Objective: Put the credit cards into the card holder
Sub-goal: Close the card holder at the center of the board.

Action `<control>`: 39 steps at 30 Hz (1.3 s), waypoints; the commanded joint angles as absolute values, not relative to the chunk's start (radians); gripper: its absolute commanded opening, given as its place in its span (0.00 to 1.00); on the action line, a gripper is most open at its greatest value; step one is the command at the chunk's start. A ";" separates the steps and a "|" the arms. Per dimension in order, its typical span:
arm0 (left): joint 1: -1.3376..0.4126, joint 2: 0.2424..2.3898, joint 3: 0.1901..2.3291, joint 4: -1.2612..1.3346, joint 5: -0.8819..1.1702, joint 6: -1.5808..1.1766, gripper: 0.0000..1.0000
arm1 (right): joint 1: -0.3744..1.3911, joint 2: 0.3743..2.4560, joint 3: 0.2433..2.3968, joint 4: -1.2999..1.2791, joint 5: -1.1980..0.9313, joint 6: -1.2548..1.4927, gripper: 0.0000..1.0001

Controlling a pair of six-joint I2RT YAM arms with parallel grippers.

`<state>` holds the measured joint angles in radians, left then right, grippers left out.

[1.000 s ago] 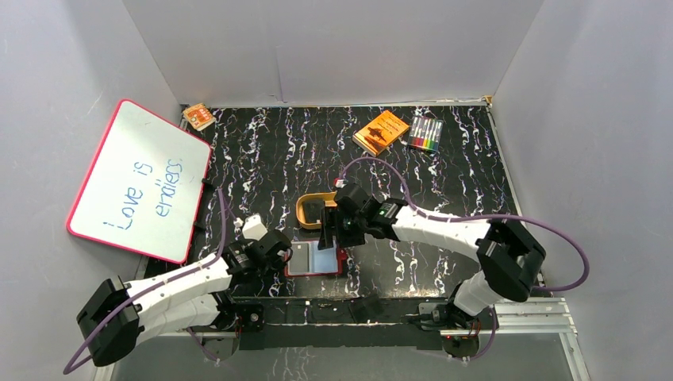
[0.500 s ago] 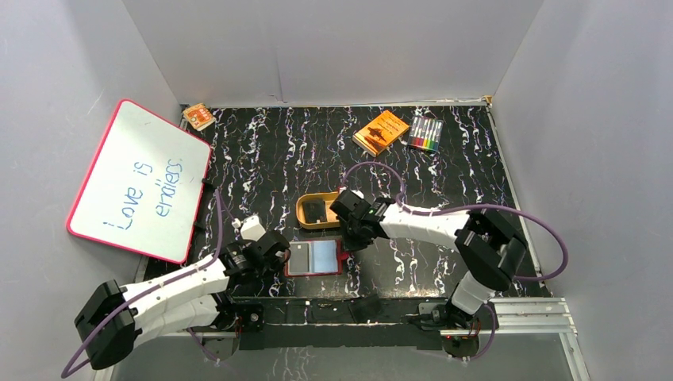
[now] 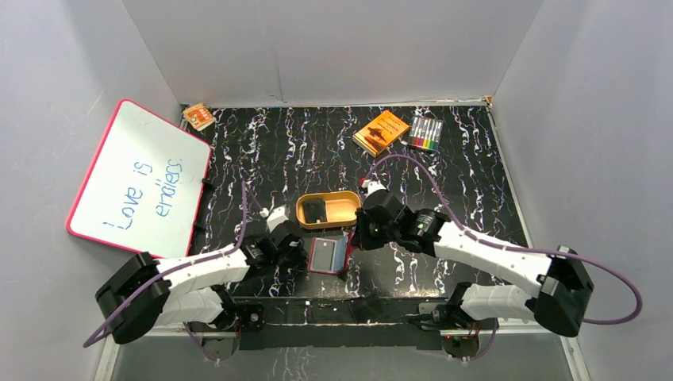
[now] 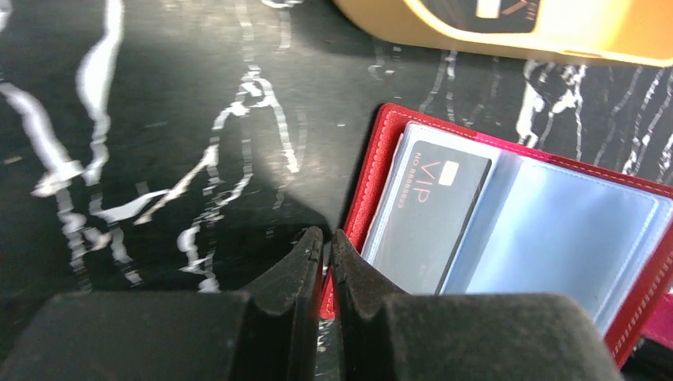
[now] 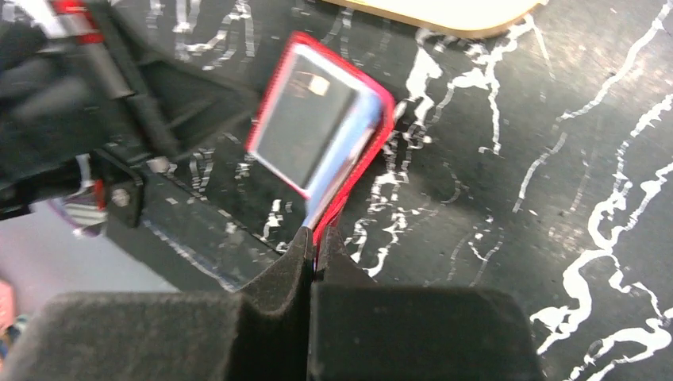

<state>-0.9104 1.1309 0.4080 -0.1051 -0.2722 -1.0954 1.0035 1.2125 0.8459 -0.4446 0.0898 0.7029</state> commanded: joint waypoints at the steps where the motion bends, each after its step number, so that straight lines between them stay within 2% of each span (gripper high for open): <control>1: -0.908 1.226 0.435 -0.005 -0.163 -1.030 0.07 | 1.008 1.149 0.819 -0.319 -0.030 0.679 0.00; 7: -0.908 1.207 0.437 -0.008 -0.183 -1.028 0.07 | 1.008 1.203 0.788 -0.147 -0.134 0.718 0.00; 14: -0.908 1.022 0.392 -0.174 -0.290 -1.061 0.15 | 1.008 1.347 0.794 0.025 -0.180 0.788 0.00; 25: -0.908 0.835 0.364 -0.337 -0.375 -1.116 0.20 | 1.008 1.554 0.869 0.059 -0.209 0.797 0.00; 26: -0.908 0.828 0.364 -0.346 -0.380 -1.120 0.20 | 1.008 1.570 0.882 0.055 -0.236 0.790 0.03; 27: -0.908 0.821 0.366 -0.354 -0.386 -1.122 0.20 | 1.009 1.584 0.897 0.046 -0.252 0.784 0.15; 28: -0.909 0.816 0.368 -0.364 -0.390 -1.124 0.20 | 1.009 1.588 0.909 0.037 -0.262 0.780 0.35; 29: -0.908 0.810 0.371 -0.372 -0.397 -1.126 0.20 | 1.010 1.584 0.916 0.031 -0.266 0.777 0.49; 31: -0.909 0.801 0.382 -0.391 -0.409 -1.126 0.21 | 1.010 1.564 0.927 0.011 -0.272 0.769 0.67; 32: -0.908 0.795 0.389 -0.402 -0.417 -1.127 0.22 | 1.010 1.551 0.936 -0.010 -0.274 0.762 0.79; 34: -0.909 0.783 0.403 -0.427 -0.430 -1.126 0.26 | 1.010 1.518 0.960 -0.071 -0.276 0.743 0.87; 39: -0.909 0.745 0.460 -0.475 -0.462 -1.089 0.44 | 1.010 1.361 0.959 -0.221 -0.219 0.715 0.89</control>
<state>-0.9108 0.7853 0.3855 -0.4080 -0.3923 -1.1145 1.0042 1.5131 0.9150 -0.1001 -0.2508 0.7517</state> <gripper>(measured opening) 0.362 0.894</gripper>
